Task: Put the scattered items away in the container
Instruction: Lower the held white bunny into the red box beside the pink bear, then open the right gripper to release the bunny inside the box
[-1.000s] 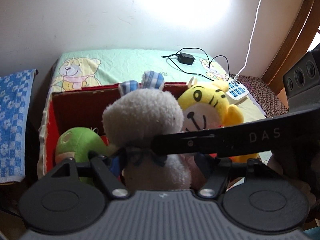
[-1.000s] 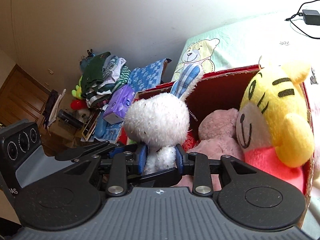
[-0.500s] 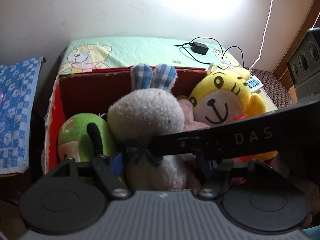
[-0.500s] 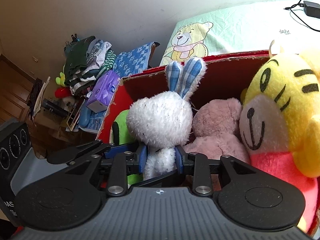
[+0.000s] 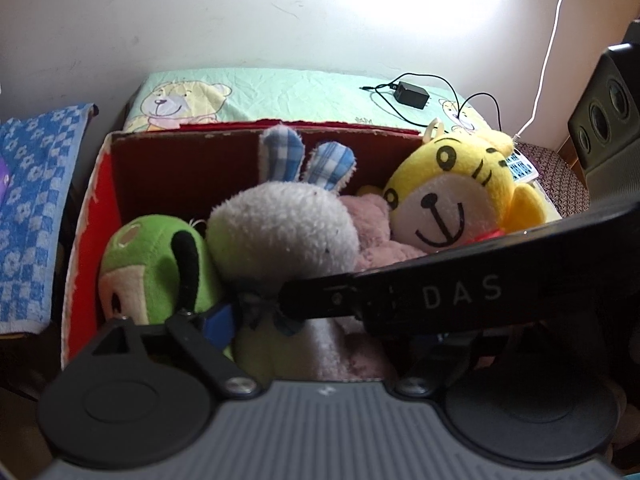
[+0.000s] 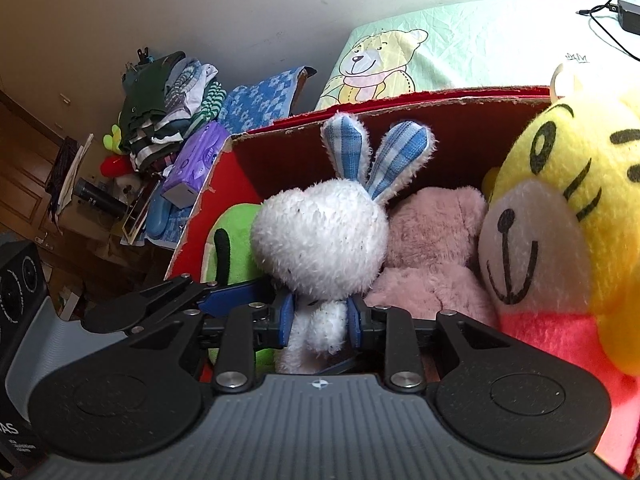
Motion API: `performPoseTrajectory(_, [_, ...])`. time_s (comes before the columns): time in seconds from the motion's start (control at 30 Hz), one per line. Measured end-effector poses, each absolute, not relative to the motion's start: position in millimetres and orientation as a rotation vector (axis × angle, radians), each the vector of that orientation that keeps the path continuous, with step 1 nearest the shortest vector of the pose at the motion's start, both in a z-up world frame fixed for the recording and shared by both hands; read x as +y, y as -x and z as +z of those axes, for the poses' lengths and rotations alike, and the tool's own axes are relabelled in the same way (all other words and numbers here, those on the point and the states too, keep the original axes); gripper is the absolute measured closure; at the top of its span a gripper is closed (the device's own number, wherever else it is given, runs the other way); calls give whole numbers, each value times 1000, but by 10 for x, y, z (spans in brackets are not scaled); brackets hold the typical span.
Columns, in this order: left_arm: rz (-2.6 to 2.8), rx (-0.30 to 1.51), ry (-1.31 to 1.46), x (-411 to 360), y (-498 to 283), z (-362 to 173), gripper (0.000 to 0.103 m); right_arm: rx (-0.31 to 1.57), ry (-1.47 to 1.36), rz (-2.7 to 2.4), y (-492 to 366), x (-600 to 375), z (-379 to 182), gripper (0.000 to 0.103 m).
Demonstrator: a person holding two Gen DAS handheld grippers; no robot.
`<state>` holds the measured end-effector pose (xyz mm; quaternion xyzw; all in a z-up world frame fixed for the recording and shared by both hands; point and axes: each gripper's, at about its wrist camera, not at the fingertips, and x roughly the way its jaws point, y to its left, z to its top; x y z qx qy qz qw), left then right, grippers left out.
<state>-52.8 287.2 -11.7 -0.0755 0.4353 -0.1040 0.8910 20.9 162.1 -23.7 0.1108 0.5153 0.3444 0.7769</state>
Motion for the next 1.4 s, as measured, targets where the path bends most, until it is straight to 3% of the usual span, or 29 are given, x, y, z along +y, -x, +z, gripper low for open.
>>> performPoseTrajectory(0.7, [-192,889,157,2839,529,-137,15,1120,-304,750,-201,1525,-179,66])
performPoseTrajectory(0.97, [-208,882,157,2864,535,-151,14,1113,-268,739,-198,1589,-180,78])
performPoseTrajectory(1.4, [-220,886,139,2867,534,-160,14,1107,-245,751,-204,1589,-221,81])
